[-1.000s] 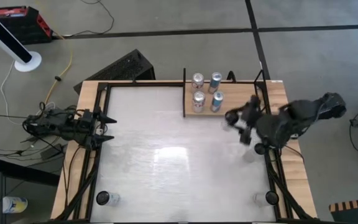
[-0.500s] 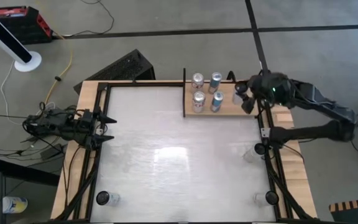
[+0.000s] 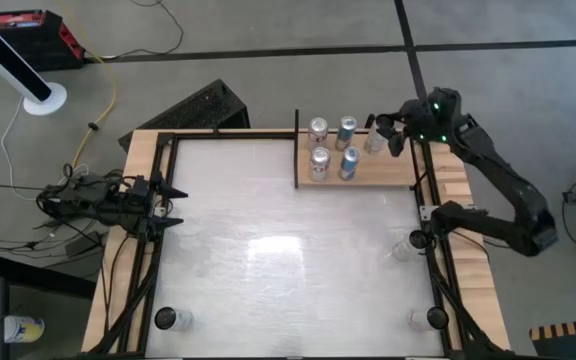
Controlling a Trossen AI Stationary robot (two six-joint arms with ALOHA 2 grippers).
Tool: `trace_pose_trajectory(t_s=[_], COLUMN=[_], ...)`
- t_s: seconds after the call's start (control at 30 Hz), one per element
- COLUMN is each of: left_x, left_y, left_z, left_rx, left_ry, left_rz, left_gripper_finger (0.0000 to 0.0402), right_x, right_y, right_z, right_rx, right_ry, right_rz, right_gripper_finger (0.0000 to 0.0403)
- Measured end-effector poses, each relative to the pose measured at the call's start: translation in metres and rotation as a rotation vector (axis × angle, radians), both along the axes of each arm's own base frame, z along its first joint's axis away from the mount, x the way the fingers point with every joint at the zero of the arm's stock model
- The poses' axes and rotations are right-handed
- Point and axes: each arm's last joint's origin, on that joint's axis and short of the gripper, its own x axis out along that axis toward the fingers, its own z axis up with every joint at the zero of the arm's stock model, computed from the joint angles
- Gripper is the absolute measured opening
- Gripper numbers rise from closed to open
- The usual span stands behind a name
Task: Place canned beverage on shelf
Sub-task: Put the top left black can on the shelf
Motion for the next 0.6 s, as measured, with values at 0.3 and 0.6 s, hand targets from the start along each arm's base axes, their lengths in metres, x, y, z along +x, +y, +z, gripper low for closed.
trace_pose_trajectory(t_s=[0.3, 0.6], left_x=[0.0, 0.0], left_y=[0.001, 0.001], left_z=[0.0, -0.001], left_rx=[-0.006, -0.009], left_ry=[0.002, 0.006], left_rz=[0.033, 0.051], left_gripper_finger=[0.0357, 0.0357], right_x=[0.001, 0.006], right_y=[-0.049, -0.067], right_z=[-0.036, -0.042], right_rx=[0.127, 0.067], right_ry=[0.057, 0.049], right_rz=[0.003, 0.035], right_gripper_finger=[0.0298, 0.0298])
